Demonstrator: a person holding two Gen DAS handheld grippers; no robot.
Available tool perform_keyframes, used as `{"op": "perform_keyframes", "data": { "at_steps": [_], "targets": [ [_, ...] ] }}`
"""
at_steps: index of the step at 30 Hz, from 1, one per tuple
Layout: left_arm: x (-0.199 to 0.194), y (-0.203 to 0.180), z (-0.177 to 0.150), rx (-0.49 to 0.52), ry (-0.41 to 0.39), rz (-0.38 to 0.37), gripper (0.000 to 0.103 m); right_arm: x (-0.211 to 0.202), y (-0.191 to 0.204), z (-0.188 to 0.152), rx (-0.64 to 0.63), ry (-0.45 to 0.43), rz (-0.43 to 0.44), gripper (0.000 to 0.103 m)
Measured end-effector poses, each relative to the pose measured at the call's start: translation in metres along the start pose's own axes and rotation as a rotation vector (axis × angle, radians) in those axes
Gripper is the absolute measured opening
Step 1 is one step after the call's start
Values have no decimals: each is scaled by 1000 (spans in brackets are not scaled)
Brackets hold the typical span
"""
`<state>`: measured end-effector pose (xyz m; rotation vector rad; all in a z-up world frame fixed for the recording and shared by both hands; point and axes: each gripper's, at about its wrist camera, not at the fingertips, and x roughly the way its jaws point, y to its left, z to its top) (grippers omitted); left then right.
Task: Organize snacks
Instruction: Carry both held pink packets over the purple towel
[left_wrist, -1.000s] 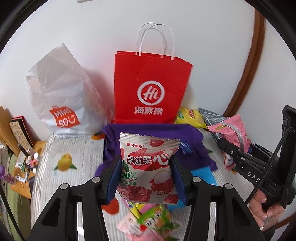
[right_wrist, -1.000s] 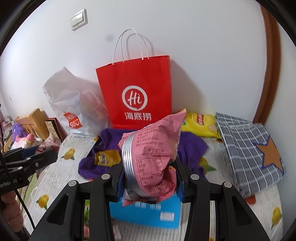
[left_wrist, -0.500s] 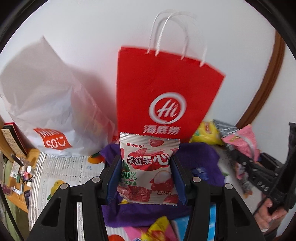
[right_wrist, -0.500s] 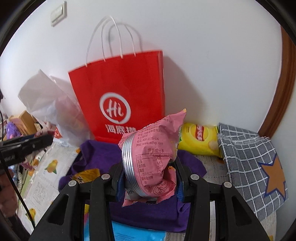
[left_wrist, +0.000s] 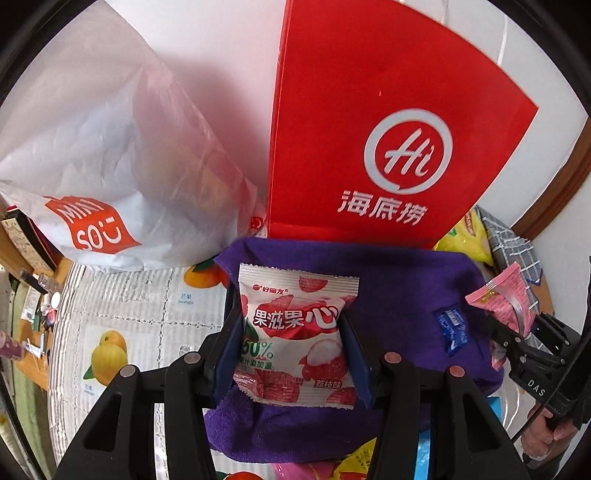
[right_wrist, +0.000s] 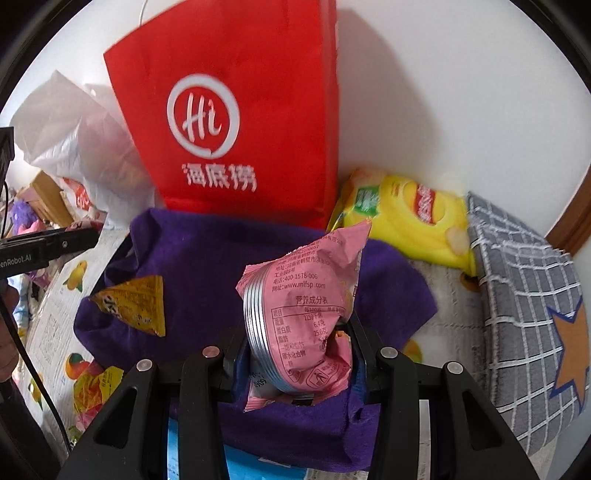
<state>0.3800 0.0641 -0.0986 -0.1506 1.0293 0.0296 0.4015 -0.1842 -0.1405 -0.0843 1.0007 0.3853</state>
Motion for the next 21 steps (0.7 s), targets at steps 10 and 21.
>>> {"op": "perform_keyframes", "data": {
  "at_steps": [10,21],
  "targets": [
    [13,-3,-4,4,32,19,50,20,13,-8,-65,80,-5,43],
    [30,-17,-13,36,85,26,50,21,11,-10,-60,108,16,45]
  ]
}}
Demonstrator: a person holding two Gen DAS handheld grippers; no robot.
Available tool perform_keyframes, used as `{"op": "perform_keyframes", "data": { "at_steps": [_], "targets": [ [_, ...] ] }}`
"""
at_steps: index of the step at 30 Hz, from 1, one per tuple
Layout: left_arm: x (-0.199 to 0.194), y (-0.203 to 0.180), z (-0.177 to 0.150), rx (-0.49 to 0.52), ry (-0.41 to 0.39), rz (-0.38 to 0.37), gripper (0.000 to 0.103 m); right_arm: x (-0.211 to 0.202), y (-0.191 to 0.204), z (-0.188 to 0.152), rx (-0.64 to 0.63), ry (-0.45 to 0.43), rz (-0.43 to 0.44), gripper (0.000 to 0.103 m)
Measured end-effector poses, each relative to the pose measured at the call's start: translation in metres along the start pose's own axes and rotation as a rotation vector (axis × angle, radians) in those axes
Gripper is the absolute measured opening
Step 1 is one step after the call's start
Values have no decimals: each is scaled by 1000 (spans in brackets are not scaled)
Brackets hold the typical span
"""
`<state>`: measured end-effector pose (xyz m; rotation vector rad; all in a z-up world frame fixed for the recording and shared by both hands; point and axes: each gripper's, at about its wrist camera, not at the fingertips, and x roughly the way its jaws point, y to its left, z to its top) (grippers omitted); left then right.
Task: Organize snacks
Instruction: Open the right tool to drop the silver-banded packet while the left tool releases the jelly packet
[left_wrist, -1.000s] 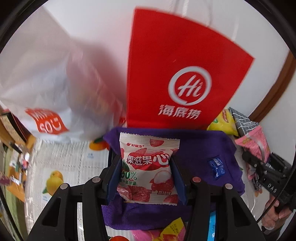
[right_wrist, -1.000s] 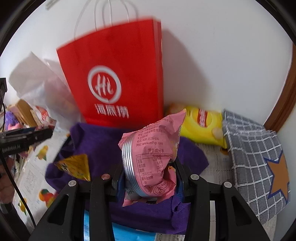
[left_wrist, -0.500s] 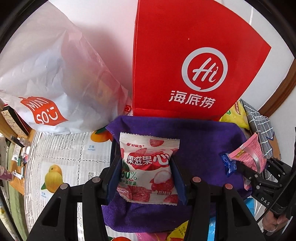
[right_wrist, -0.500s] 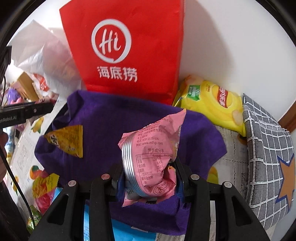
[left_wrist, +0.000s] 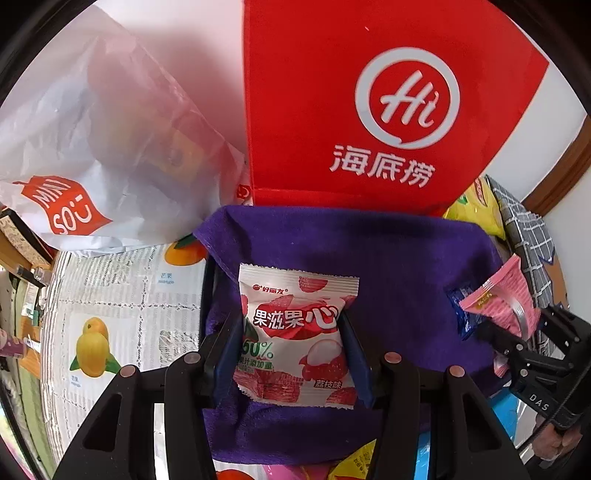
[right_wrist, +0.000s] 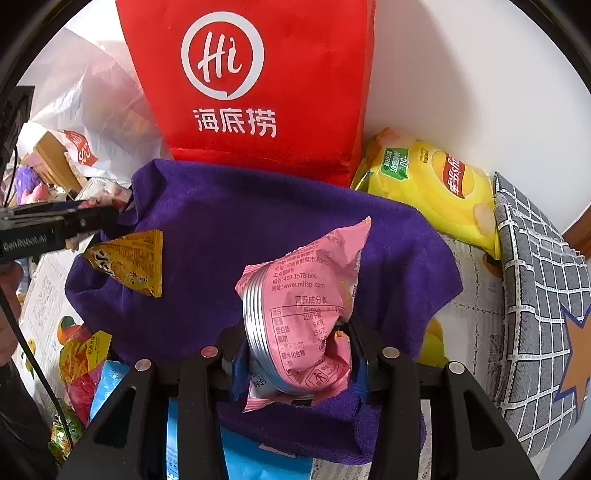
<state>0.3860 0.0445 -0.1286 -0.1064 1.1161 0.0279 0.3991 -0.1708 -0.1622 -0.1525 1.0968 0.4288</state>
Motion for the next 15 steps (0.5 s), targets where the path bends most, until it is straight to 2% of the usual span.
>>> {"op": "perform_keyframes", "data": {
  "at_steps": [7,9,13,15],
  "targets": [
    [9,-6,-4,22,39,21,51,-4,1,1,-6,15,-19,51],
    [10,-7,-4,26,47,25,51,-10,0,2,2,-2,-25,54],
    [10,-9,-5,36,52,26,51,-25,-4,4,27,-40,22,59],
    [11,-11,-6,44,55,26,51,-32,-3,4,27,-55,7,59]
  ]
}}
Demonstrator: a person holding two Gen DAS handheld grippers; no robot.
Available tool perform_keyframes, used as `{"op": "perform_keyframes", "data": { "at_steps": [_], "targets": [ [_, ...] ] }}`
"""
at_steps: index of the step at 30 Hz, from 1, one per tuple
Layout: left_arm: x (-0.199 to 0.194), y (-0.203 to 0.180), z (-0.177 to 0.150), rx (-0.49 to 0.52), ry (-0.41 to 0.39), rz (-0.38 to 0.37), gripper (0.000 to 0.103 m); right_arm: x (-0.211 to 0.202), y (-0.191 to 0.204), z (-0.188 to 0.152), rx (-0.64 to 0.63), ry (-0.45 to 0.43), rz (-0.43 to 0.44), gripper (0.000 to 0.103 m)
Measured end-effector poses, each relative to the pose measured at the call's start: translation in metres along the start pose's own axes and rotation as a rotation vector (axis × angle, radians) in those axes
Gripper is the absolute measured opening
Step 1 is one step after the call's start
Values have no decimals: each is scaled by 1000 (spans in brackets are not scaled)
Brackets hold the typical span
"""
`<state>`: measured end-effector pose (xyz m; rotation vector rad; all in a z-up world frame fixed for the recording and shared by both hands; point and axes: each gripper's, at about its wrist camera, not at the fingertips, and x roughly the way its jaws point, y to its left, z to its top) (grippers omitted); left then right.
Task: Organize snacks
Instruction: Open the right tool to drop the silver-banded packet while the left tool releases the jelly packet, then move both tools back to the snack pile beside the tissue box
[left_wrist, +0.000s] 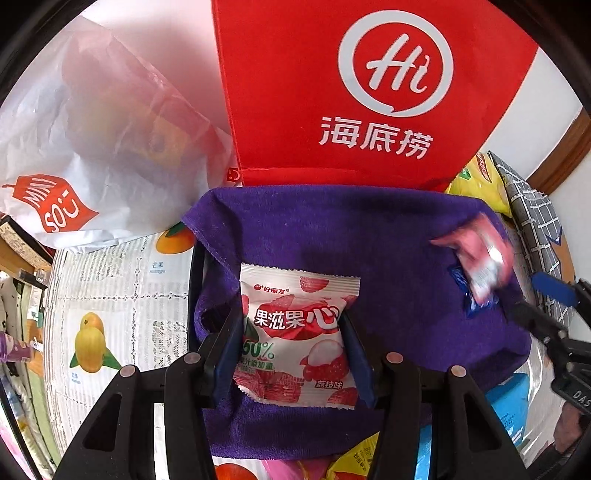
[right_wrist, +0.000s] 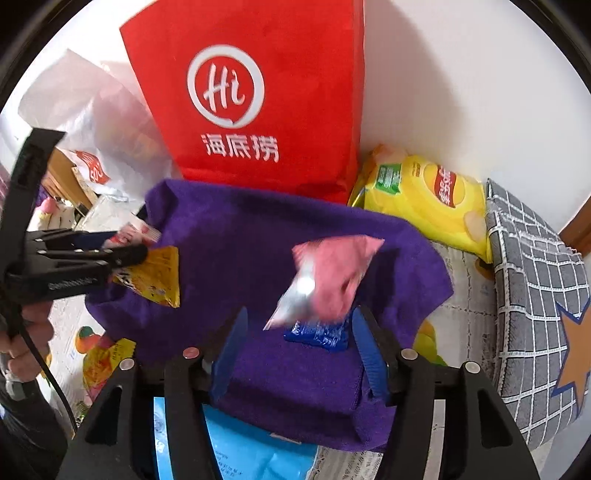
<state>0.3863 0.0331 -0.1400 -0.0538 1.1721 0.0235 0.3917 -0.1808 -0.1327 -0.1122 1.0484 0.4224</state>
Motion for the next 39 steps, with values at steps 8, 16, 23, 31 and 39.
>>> {"op": "perform_keyframes", "data": {
  "at_steps": [8,16,23,31,39],
  "targets": [
    [-6,-4,0,21,-14,-28,53,-26,5,3,-5,-71,-13,60],
    [-39,-5,1,28,-101,-70,65,-43,15,6,-21,-124,-36,66],
    [-68,-7,0,42,-168,-86,65,-62,9,0,105,-141,38,71],
    [-118,-18,-17,94,-263,-134,65,-109,1,-27,222,-188,-58,75],
    [-168,-20,-49,124,-331,-171,65,-143,10,-77,197,-260,-139,75]
  ]
}}
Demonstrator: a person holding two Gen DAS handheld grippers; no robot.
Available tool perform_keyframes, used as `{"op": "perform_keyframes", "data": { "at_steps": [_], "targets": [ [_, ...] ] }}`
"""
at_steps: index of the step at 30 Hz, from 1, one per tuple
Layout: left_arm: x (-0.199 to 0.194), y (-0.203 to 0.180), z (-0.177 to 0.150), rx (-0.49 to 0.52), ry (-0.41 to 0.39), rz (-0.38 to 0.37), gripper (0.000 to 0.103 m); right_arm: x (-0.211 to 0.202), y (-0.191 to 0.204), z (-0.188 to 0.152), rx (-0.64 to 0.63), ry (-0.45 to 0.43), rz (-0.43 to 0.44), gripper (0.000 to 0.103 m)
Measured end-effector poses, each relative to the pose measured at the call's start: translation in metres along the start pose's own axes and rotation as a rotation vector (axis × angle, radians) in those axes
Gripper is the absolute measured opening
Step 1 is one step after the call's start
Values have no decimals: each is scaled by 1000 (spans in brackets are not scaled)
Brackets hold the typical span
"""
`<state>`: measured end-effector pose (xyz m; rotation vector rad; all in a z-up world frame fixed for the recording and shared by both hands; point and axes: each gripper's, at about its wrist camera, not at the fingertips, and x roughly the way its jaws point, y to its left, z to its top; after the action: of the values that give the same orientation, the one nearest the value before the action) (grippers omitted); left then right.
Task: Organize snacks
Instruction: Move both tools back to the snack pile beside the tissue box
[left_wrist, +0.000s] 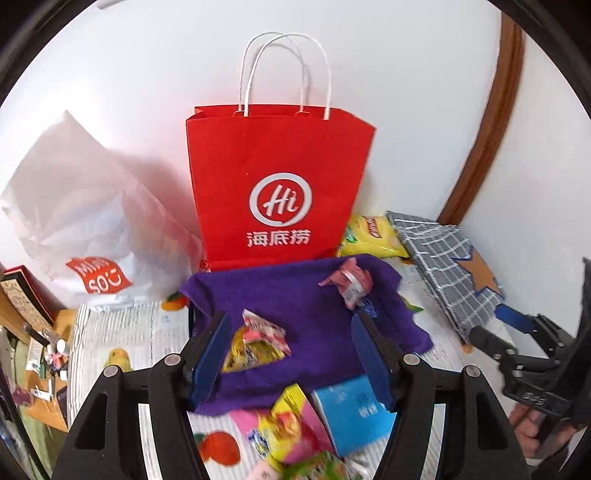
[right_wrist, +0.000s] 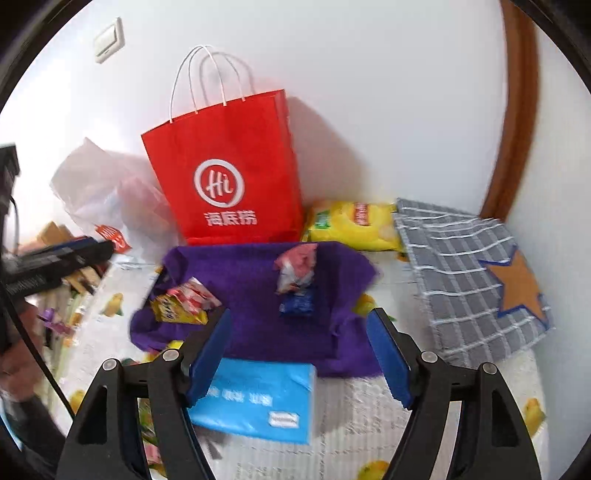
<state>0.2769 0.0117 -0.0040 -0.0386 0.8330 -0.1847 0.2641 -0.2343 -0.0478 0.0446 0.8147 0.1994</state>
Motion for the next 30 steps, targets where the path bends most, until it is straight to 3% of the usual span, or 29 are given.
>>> {"op": "perform_keyframes", "data": {
  "at_steps": [7,18,21,30],
  "targets": [
    [-33,7,-35,23,-21,24,66,-7,4,-31,-9,63,32,75],
    [-46,43,-96,-70,18,50,66,-35,30,-63,9,-10,123,74],
    [-37,54,-111,-113,64,42,66,-35,36,-74,-2,-9,148,68],
    [-19,73,-146,-172,100,97,66,-23,70,-99,-99,-1,209,48]
  ]
}}
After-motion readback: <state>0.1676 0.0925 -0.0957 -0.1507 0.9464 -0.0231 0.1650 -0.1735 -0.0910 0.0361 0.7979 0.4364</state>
